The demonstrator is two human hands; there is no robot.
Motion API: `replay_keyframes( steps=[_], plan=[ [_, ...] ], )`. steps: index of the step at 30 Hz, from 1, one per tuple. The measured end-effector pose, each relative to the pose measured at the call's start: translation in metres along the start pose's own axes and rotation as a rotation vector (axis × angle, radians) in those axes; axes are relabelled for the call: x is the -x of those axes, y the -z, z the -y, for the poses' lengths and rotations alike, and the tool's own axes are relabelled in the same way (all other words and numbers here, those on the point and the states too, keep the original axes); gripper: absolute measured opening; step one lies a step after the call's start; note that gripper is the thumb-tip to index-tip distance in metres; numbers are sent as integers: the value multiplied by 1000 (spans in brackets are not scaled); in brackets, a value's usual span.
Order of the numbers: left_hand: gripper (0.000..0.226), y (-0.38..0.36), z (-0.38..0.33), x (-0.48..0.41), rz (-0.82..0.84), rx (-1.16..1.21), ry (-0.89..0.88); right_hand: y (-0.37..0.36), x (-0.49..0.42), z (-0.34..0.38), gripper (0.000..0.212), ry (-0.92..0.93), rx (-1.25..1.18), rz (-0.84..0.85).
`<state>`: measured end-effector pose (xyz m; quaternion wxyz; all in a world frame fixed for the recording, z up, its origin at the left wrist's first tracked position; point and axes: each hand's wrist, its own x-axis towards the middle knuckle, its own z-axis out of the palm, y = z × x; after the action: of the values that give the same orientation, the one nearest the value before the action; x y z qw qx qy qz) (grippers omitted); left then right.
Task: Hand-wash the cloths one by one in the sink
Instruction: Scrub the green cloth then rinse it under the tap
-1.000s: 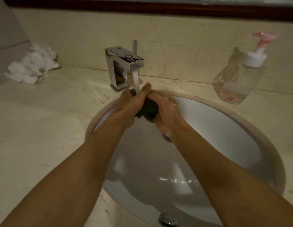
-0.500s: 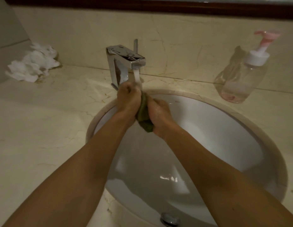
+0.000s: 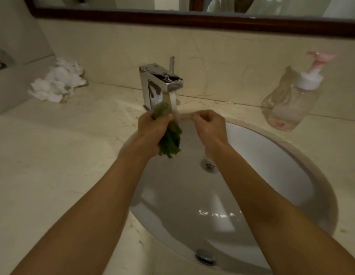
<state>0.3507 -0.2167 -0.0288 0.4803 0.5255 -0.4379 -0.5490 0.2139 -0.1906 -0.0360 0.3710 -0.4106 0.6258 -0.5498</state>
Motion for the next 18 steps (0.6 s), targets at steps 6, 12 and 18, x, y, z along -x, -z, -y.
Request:
replay_keyframes(
  steps=[6,12,18],
  plan=[
    [20,30,-7,4,224,-136,-54,14,-16,41,27,35,-88,43],
    [21,39,-15,-11,285,-216,-80,-9,-47,105,66,72,94,190],
    [16,41,-16,-27,432,-275,-132,-32,-81,127,99,86,419,408]
  ],
)
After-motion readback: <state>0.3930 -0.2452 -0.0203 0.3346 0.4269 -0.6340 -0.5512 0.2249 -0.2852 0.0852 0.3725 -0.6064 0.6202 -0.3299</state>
